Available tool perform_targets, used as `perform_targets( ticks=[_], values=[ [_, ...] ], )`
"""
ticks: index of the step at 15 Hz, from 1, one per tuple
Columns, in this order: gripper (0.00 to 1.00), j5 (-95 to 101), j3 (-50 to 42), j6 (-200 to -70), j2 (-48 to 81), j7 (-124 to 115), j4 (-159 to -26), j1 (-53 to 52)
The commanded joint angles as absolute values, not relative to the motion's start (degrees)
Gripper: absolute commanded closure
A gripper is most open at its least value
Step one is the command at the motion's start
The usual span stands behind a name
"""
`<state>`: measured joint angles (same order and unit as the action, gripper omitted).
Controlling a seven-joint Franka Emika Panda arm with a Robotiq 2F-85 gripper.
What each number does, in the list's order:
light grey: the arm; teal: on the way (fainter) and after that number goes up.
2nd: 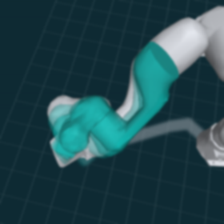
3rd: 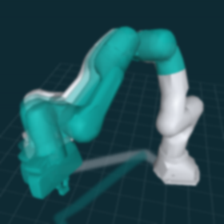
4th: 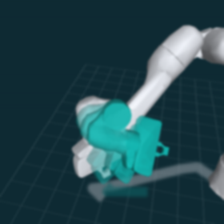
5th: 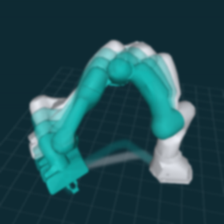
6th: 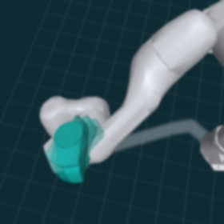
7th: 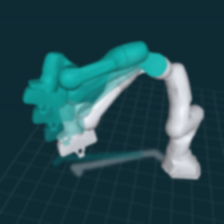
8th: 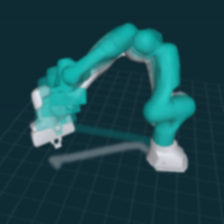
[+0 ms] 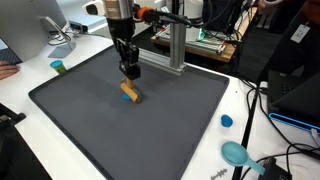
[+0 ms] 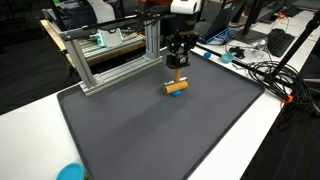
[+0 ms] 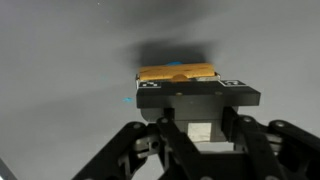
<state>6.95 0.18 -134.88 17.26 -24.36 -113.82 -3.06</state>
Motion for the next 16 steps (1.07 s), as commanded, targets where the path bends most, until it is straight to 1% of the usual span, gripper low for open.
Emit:
perform_targets(
  ticks=[1, 4, 5, 7, 8, 12, 16],
  values=[
    [0.78, 3.66, -0.92, -137.01, 22.16, -25.95, -113.5, -3.25],
    [0.78, 3.11, -2.08, -135.97, 22.44, -27.98, -112.54, -3.35],
    [0.53, 3.82, -1.72, -135.15, 17.62, -26.3, -113.37, -3.79],
    [0.53, 3.52, -1.92, -135.14, 17.84, -26.84, -113.1, -3.78],
    [0.78, 3.5, -1.95, -135.13, 17.88, -27.02, -113.05, -3.78],
    [0.78, -4.65, 0.47, -135.15, 18.9, -17.07, -112.38, -0.91],
    [0.78, -6.35, -0.61, -136.24, 19.27, -13.83, -112.7, 0.1]
  ],
)
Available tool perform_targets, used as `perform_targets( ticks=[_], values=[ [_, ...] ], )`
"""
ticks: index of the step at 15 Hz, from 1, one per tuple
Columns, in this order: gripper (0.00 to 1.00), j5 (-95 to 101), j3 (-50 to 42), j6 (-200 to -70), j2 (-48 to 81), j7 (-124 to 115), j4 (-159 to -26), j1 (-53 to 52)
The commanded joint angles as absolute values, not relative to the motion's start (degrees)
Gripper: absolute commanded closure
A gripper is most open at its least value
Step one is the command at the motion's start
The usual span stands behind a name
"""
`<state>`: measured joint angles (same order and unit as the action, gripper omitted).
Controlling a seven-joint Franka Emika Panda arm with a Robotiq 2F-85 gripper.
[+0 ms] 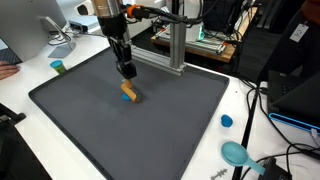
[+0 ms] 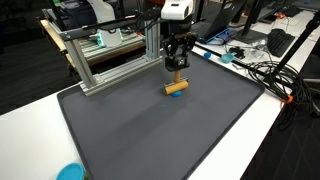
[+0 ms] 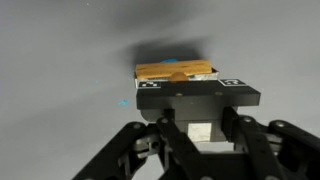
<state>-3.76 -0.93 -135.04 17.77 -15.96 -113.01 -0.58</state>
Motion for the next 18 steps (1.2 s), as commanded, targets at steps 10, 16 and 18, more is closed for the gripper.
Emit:
perform_targets(
  ticks=[10, 16, 18],
  values=[
    [0.78, -4.71, -1.26, -144.25, 19.58, -19.64, -114.88, -1.91],
    [0.78, -3.53, -1.92, -146.75, 19.78, -22.69, -115.73, -2.94],
    [0.78, -2.79, -2.22, -147.82, 19.91, -23.57, -116.09, -3.35]
  ],
)
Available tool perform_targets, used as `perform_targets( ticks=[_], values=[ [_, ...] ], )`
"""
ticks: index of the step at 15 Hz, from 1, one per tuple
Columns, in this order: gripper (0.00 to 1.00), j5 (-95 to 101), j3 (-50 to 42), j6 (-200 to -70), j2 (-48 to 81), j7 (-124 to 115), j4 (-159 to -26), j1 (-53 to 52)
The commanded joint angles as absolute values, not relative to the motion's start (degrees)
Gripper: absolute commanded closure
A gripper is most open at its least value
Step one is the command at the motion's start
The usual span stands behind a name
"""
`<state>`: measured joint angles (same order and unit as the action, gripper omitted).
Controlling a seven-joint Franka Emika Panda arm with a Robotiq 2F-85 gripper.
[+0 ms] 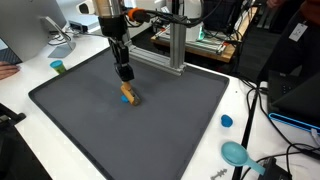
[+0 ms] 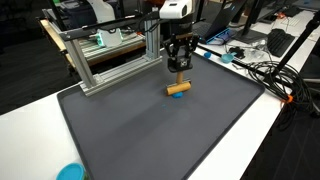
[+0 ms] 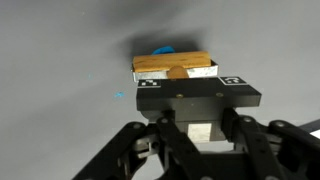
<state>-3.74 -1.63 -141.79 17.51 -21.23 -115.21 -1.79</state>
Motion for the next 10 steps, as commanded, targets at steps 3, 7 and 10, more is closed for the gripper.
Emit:
perform_targets(
  ticks=[3, 7, 10],
  values=[
    [0.78, -1.11, -2.81, -149.72, 19.98, -25.85, -116.47, -4.18],
    [0.78, 1.34, -3.74, -151.07, 20.27, -29.24, -116.24, -5.34],
    [0.78, 2.33, -4.29, -151.96, 20.46, -31.5, -116.44, -5.97]
  ],
)
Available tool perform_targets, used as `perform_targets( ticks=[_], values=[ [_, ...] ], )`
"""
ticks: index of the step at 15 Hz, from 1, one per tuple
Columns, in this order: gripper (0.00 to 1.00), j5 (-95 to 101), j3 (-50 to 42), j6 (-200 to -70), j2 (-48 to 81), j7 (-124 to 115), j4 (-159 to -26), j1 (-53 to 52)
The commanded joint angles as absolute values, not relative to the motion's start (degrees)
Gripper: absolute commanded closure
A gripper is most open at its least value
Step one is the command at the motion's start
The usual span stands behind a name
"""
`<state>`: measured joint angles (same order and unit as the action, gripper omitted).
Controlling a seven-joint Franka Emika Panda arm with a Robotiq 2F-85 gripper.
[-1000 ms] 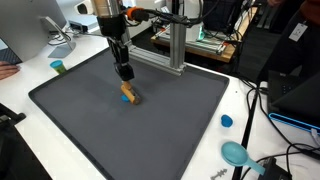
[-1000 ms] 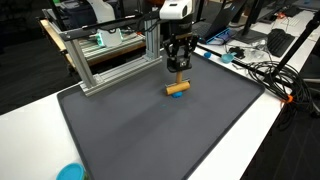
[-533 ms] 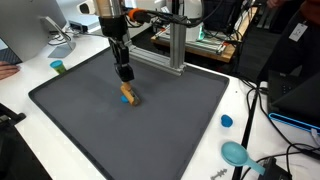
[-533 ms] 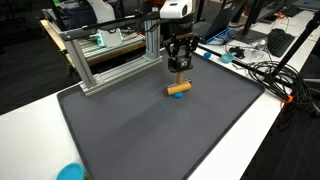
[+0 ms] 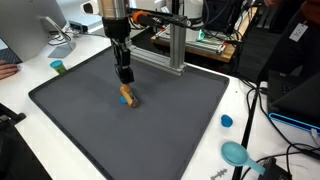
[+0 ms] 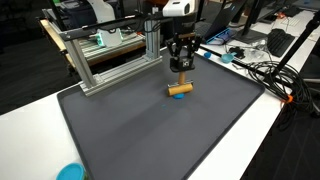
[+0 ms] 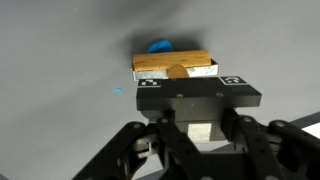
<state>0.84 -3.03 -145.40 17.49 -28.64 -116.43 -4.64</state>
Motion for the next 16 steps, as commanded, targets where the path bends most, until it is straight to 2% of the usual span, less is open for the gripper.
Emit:
perform_targets(
  ticks=[1, 16],
  values=[
    [0.78, 2.49, -4.55, -152.25, 20.68, -32.33, -116.09, -6.03],
    [0.78, 2.88, -8.01, -155.7, 23.66, -35.37, -112.42, -5.69]
  ],
)
